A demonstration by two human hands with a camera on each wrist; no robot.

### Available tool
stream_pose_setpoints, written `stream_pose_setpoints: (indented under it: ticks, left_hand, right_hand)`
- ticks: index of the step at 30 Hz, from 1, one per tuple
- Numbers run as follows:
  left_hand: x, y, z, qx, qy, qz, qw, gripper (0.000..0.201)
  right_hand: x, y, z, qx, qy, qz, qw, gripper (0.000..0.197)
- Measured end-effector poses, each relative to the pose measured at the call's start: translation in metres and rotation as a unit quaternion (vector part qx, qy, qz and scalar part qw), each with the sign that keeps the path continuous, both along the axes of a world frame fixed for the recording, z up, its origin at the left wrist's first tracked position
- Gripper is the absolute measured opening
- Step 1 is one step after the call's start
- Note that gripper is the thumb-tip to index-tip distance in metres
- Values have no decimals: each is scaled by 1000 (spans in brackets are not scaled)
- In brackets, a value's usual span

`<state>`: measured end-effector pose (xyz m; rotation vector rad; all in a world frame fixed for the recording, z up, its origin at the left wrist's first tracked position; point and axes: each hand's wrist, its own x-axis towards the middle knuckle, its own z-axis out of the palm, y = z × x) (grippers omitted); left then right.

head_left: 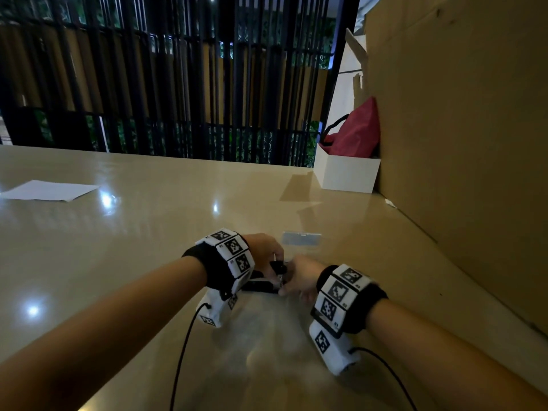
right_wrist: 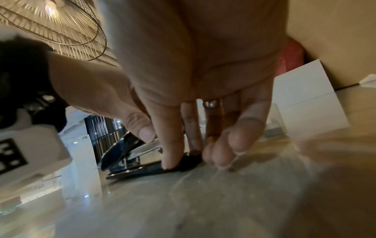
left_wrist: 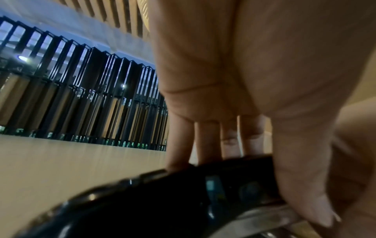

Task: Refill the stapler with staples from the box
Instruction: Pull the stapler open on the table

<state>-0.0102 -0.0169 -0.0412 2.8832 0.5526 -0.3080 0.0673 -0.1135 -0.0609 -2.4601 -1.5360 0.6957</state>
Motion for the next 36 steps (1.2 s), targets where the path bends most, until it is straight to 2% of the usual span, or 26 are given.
stream_pose_setpoints:
  ticks: [3,7,10,12,16,20,23,27,29,32,36]
  left_hand:
    - [2,-4,2,-13,-22,0,1000,45]
    - [-6,0,14,-95,-107,35,989,40]
    - [-15,7,12,-132,-154,66,977,24]
    - [-21,13,10,-162,-188,98,964,15]
    - [-34,24,10,-263,-228,165,923,20]
    - [-49,34,12,-297,-241,188,905,20]
    - [-62,46,18,-254,-217,188,924,19]
    - [-81,67,26,-183,-156,205,949,16]
    - [-88,75,25,-145,-104,225,958,15]
    - [-90,81,18,-111,-18,230,967,15]
    - [-84,79,2,-97,58,228,967,31]
  right_hand:
    - [7,1,2,-10,-20,-9,1000,37]
    - [15,-3,3,-20,-53,-7,998,35]
    - [17,-8,3,-17,-50,-4,999,36]
    - [18,-10,3,-11,-52,6,999,35]
    - [21,-9,2,-15,-57,19,998,19]
    - [24,-6,0,-19,-60,27,998,34]
    - [25,-5,-1,-26,-72,35,996,26]
    - [29,-3,-1,-28,-79,56,995,32]
    - [30,-3,-1,-34,-84,62,994,25]
    - [32,-2,-3,-35,-82,74,993,26]
    - [35,0,-4,-37,-90,88,991,26]
